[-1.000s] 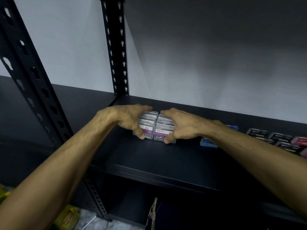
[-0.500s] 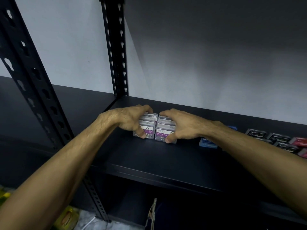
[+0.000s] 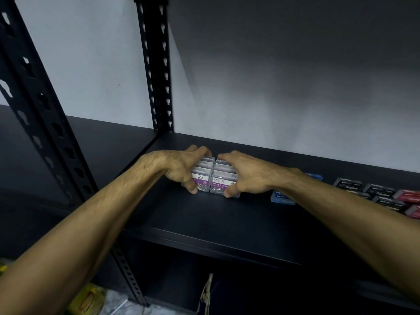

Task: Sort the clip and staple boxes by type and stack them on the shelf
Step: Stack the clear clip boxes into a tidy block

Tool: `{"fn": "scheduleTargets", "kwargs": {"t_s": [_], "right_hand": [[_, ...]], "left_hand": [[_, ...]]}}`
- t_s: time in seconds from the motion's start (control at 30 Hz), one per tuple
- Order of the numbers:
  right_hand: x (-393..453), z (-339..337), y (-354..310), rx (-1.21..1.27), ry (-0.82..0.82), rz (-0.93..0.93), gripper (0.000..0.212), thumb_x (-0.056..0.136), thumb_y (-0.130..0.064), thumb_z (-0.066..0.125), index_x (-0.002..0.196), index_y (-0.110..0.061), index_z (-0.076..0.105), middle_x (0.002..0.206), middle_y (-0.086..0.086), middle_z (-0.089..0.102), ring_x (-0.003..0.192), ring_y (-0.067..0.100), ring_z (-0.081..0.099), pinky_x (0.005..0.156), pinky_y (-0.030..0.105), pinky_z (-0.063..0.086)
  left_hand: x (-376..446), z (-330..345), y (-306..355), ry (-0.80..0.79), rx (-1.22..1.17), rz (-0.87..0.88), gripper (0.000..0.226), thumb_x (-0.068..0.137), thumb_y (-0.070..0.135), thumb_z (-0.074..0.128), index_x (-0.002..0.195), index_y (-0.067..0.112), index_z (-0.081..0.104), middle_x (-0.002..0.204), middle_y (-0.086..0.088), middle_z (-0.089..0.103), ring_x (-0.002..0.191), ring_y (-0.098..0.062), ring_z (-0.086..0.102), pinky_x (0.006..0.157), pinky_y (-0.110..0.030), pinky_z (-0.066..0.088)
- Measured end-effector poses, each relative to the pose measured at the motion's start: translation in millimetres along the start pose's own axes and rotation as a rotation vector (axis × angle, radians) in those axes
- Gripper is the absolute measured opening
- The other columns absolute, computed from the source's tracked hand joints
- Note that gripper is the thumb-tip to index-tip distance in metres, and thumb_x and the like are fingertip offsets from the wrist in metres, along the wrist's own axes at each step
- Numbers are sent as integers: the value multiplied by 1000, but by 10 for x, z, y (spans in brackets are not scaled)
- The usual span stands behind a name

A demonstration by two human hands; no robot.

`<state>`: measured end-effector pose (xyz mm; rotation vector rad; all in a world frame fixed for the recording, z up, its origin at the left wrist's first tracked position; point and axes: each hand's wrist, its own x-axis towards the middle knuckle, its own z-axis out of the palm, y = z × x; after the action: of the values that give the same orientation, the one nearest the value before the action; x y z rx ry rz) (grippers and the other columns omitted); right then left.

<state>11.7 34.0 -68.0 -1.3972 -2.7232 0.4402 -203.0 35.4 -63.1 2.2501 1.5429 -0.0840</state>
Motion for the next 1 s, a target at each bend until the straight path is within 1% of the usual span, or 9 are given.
{"fn": "scheduleTargets", "kwargs": {"t_s": [0.1,0.3,0.37,0.47,0.63,0.77,1.0], "right_hand": [[8,-10,0,5,-11,-7,101,70,-41,85,151,-21,26,126,-4,42,104,12,48,87,27,45],[37,-28,6,-3,-20,-7,101,70,-40,85,150,-21,28,124,-5,42,103,11,48,83,24,41],[42,-30,6,-3,-16,-7,100,69,-40,86,150,-22,29,120,-6,42,103,12,48,84,25,42],[47,-36,9,-4,-16,-4,102,68,-41,86,150,-22,29,124,-5,43,105,12,49,89,28,46],[48,-46,27,12,-17,-9,104,67,-43,87,150,-22,27,132,-3,42,110,13,47,94,30,45],[63,-55,23,14,-22,-8,102,67,-41,87,148,-23,29,131,-3,43,109,13,49,90,28,46],[52,-62,-8,5,-25,0,101,68,-40,87,148,-22,29,131,-3,43,109,13,49,91,29,46]], "left_hand": [[20,-7,12,-7,6,4,100,66,20,89,142,33,24,123,5,38,110,-19,54,92,-40,54],[30,-15,38,-20,35,1,101,69,22,87,145,31,22,125,5,37,114,-20,51,97,-43,51],[31,-15,46,-16,45,4,101,70,22,86,146,30,21,124,6,37,114,-21,51,98,-45,50],[27,-19,56,-19,47,4,100,71,22,86,147,29,21,124,6,36,115,-21,51,99,-45,49],[22,-28,57,-16,47,8,98,71,20,85,146,29,23,123,6,37,112,-20,52,96,-42,51],[34,-25,73,-18,56,1,97,70,20,85,144,29,23,123,5,38,109,-20,53,93,-41,52],[45,-24,87,-11,57,-5,99,70,23,86,145,29,22,121,7,36,106,-17,51,88,-36,50]]}}
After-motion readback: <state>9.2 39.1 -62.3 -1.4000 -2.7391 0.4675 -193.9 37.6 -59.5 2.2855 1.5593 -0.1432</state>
